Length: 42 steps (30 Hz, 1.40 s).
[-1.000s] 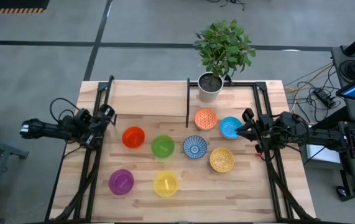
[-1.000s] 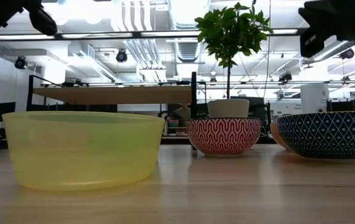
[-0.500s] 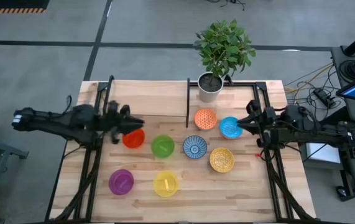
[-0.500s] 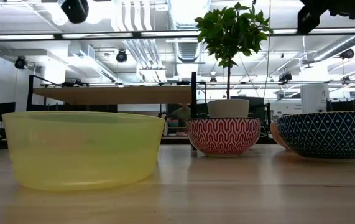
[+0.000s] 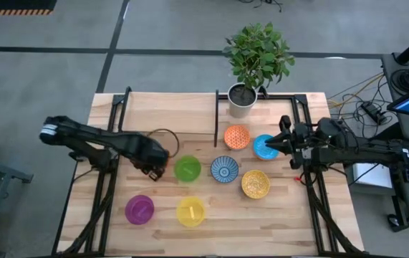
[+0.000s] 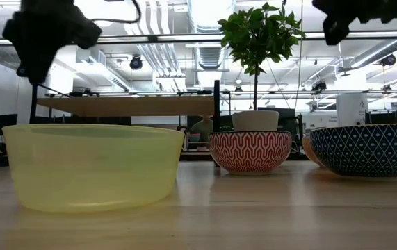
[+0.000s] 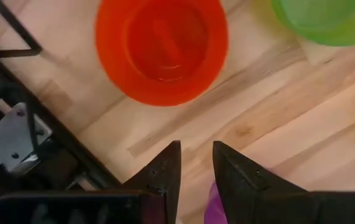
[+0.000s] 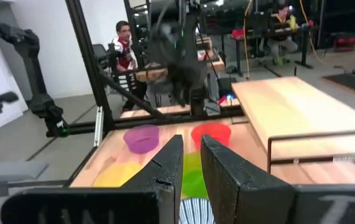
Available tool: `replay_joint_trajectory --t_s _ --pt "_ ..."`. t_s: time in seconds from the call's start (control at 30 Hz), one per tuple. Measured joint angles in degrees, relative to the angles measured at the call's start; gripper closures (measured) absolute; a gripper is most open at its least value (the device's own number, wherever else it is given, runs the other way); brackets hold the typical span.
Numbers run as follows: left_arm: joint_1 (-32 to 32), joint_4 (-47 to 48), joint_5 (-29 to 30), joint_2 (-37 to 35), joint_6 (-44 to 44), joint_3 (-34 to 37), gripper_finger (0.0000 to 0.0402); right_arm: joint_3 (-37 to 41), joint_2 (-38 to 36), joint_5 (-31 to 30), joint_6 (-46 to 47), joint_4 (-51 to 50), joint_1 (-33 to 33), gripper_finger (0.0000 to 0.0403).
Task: Place and stack bowls onto a shelf
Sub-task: Put the orange bowl on the shelf
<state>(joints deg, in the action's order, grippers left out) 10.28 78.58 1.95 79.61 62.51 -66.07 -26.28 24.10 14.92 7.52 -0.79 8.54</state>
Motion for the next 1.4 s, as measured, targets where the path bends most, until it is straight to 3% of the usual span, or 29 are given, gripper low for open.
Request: replay_joint_trajectory --t_s 0.17,0.3,0.43,0.73,1.13,1.4 --pt "0.2 -5.3 0.3 5.2 -2.1 0.3 0.0325 -4.2 0.0 0.0 -2.6 -0.5 0.0 0.0355" --pt "0.2 -7.4 3.9 8.3 -3.8 0.5 0.0314 -5.2 0.0 0.1 -4.1 -2.4 0.0 0.0355" --pt "0.2 -8.8 6.6 10.3 -4.9 0.5 0.0283 -5.2 0.0 0.0 -6.4 -2.8 0.0 0.0355" --pt "1.0 -10.6 6.8 15.6 -4.7 0.6 0.0214 -8.1 0.0 0.0 -9.7 -2.7 0.0 0.0355" --pt "2.8 -11.4 10.2 23.7 -5.1 0.6 0.0214 -7.4 0.5 0.0 -6.9 -4.0 0.0 0.0355" --pt "2.8 -12.4 11.8 26.0 -7.8 0.6 0.0254 -7.0 1.2 0.1 -4.5 -5.5 0.0 0.0355"
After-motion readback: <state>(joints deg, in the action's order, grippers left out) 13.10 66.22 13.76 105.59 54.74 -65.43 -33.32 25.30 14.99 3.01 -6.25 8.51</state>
